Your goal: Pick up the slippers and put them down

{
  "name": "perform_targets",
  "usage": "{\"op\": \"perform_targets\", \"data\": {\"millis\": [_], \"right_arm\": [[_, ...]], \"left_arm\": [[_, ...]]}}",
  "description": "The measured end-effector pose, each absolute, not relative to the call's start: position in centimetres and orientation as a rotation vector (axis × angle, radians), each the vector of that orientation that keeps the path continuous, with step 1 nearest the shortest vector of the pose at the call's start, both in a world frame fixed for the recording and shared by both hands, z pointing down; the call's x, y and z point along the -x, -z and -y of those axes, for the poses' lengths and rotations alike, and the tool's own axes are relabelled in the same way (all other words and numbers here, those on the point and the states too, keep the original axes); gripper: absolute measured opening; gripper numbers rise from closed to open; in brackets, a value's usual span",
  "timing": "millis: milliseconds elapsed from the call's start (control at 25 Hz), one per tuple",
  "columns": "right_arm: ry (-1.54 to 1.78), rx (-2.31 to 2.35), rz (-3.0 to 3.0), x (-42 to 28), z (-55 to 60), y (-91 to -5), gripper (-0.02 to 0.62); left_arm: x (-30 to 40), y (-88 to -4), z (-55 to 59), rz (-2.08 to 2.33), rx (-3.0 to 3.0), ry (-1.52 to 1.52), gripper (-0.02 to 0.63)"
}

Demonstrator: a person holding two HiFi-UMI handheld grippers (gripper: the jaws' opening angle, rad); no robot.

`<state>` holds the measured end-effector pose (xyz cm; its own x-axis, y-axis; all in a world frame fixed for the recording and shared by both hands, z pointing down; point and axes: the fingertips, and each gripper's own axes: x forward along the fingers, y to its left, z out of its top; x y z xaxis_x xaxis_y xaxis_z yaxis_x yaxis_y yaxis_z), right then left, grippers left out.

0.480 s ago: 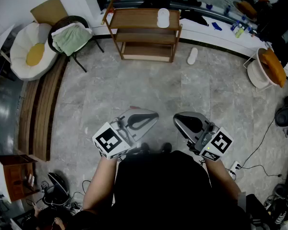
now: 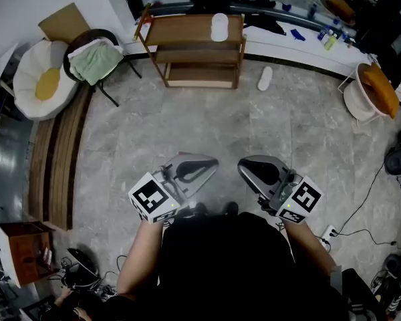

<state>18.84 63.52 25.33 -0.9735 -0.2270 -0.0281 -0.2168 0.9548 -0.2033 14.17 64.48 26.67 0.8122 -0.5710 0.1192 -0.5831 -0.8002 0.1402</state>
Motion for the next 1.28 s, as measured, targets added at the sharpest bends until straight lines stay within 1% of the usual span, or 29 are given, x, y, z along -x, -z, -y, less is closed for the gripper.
{"op": "perform_targets", "data": {"millis": [640,920,1120,1280], "right_arm": [[0.32,0.267,-3.054,-22.9,-60.6,-26.2,0.032],[0.404,0.319,-3.043,-21.8,-55.9,-28.2,0.032],[0.443,0.393,-3.047,-19.3,-49.5,-29.9,0.032],[0.438,0.399,-3.072,-15.9,-43.7,-29.5,0.032]], "left_arm": [[-18.0,-27.6,-61.4,0.908,-2.798,-0.167,0.012],[-14.5,-28.6,-56.9,0.918,-2.758,-0.162,0.012],[-11.0,-30.3,-50.9,0.886,-2.746,-0.128,0.012],[-8.0,-30.3,-44.8,0.83,-2.753,-0.115,0.012]]}}
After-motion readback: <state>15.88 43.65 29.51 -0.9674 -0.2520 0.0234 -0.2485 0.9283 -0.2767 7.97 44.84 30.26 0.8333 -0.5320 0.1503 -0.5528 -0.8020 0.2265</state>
